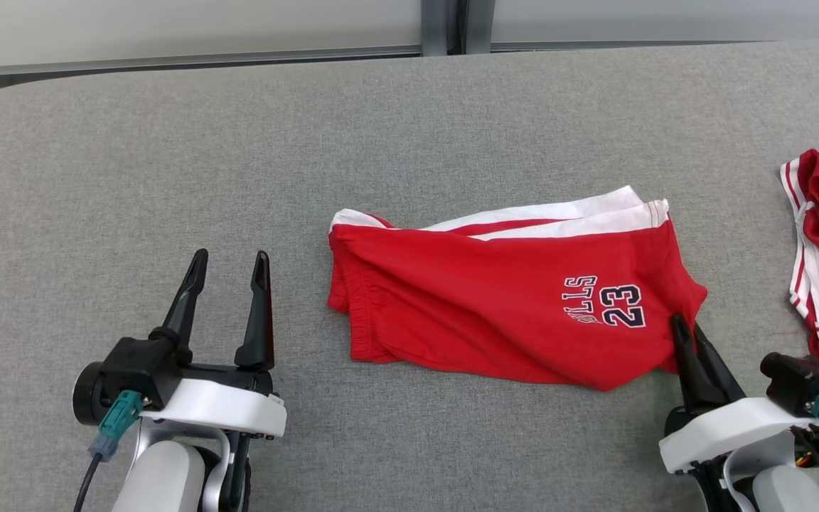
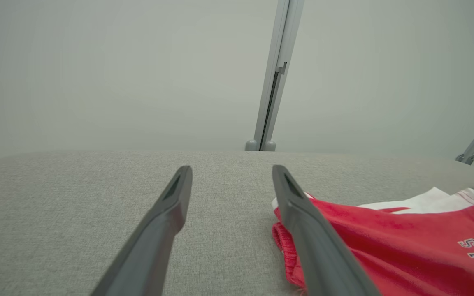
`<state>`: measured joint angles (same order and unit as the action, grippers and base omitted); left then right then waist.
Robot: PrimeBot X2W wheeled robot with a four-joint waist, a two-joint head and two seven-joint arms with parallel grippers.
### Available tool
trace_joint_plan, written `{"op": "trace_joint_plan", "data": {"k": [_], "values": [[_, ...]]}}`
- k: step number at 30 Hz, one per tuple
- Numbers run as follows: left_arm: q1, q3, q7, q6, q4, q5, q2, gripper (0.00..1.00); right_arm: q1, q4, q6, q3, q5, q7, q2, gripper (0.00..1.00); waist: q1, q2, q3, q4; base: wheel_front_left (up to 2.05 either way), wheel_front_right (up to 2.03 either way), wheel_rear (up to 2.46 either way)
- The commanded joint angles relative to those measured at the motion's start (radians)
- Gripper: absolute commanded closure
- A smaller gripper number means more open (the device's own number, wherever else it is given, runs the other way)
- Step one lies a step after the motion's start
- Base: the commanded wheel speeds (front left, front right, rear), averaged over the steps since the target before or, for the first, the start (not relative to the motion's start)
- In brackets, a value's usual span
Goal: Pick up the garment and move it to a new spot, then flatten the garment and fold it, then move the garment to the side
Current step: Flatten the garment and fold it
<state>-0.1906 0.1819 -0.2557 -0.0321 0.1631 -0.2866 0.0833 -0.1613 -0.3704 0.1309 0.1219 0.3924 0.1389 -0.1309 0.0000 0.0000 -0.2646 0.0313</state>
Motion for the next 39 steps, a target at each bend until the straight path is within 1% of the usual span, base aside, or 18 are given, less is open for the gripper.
{"op": "trace_joint_plan", "data": {"k": [1,4,7,12,14,15,16,20,24,28,31,32,33,34,37,38,39], "values": [[0.008,0.002,0.003,-0.005,-0.005,-0.002,0.006,0.00,0.007,0.015,0.000,-0.009,-0.006,-0.008,-0.007,1.00,0.0000,0.0000,0.003,0.001,0.00,0.00,0.00],[0.010,0.005,0.004,-0.005,-0.008,-0.005,0.006,0.00,-0.009,0.056,0.000,-0.003,-0.015,-0.016,-0.007,1.00,0.0000,0.0000,0.007,0.003,0.00,0.00,0.00],[0.010,0.006,0.004,-0.008,-0.011,-0.008,0.007,0.00,-0.038,0.132,0.000,0.031,-0.033,-0.036,-0.006,1.00,0.0000,0.0000,0.013,0.006,0.00,0.00,0.00],[0.009,0.010,0.002,-0.011,-0.011,-0.012,0.008,0.00,-0.102,0.256,0.000,0.164,-0.049,-0.106,0.000,1.00,0.0000,0.0000,0.025,0.019,0.00,0.00,0.00],[0.007,0.014,0.002,-0.010,-0.009,-0.013,0.006,0.00,-0.141,0.280,0.000,0.235,-0.041,-0.130,0.007,1.00,0.0000,0.0000,0.031,0.029,0.00,0.00,0.00],[0.007,0.014,0.002,-0.010,-0.009,-0.013,0.006,0.00,-0.141,0.280,0.000,0.235,-0.041,-0.130,0.007,1.00,0.0000,0.0000,0.031,0.029,0.00,0.00,0.00],[0.006,0.017,0.002,-0.009,-0.007,-0.014,0.005,0.00,-0.158,0.280,0.000,0.272,-0.032,-0.139,0.012,1.00,0.0000,0.0000,0.033,0.035,0.00,0.00,0.00],[0.000,0.031,0.000,-0.005,0.004,-0.022,-0.001,0.00,-0.220,0.229,0.000,0.424,0.012,-0.163,0.035,1.00,0.0000,0.0000,0.044,0.067,0.00,0.00,0.00],[-0.006,0.046,-0.002,-0.001,0.015,-0.027,-0.007,0.00,-0.245,0.120,0.000,0.523,0.049,-0.171,0.049,1.00,0.0000,0.0000,0.045,0.102,0.00,0.00,0.00],[-0.008,0.052,-0.004,-0.002,0.023,-0.033,-0.011,0.00,-0.259,0.001,0.000,0.561,0.067,-0.144,0.062,1.00,0.0000,0.0000,0.040,0.122,0.00,0.00,0.00],[-0.009,0.052,-0.006,-0.004,0.026,-0.035,-0.013,0.00,-0.276,-0.058,0.000,0.573,0.087,-0.113,0.068,1.00,0.0000,0.0000,0.034,0.126,0.00,0.00,0.00],[-0.010,0.051,-0.007,-0.005,0.027,-0.036,-0.013,0.00,-0.281,-0.070,0.000,0.575,0.099,-0.100,0.070,0.67,0.0000,0.0000,0.032,0.126,0.00,0.00,0.00],[-0.011,0.050,-0.008,-0.006,0.029,-0.036,-0.013,0.00,-0.289,-0.080,0.000,0.580,0.099,-0.087,0.072,0.29,0.0000,0.0000,0.031,0.125,0.00,0.00,0.00],[-0.012,0.048,-0.008,-0.006,0.030,-0.036,-0.013,0.00,-0.298,-0.084,0.000,0.585,0.104,-0.067,0.074,0.00,0.0000,0.0000,0.031,0.124,0.00,0.00,0.00],[-0.013,0.043,-0.009,-0.009,0.034,-0.033,-0.010,0.00,-0.324,-0.069,0.000,0.606,0.113,0.003,0.076,0.00,0.0000,0.0000,0.032,0.118,0.00,0.00,0.00],[-0.017,0.042,-0.009,-0.008,0.034,-0.029,-0.008,0.00,-0.332,-0.059,0.000,0.605,0.100,0.050,0.074,0.00,0.0000,0.0000,0.035,0.113,0.00,0.00,0.00],[-0.020,0.040,-0.009,-0.009,0.034,-0.026,-0.007,0.00,-0.335,-0.052,0.000,0.595,0.095,0.066,0.070,0.00,0.0000,0.0000,0.036,0.110,0.00,0.00,0.00]]}}
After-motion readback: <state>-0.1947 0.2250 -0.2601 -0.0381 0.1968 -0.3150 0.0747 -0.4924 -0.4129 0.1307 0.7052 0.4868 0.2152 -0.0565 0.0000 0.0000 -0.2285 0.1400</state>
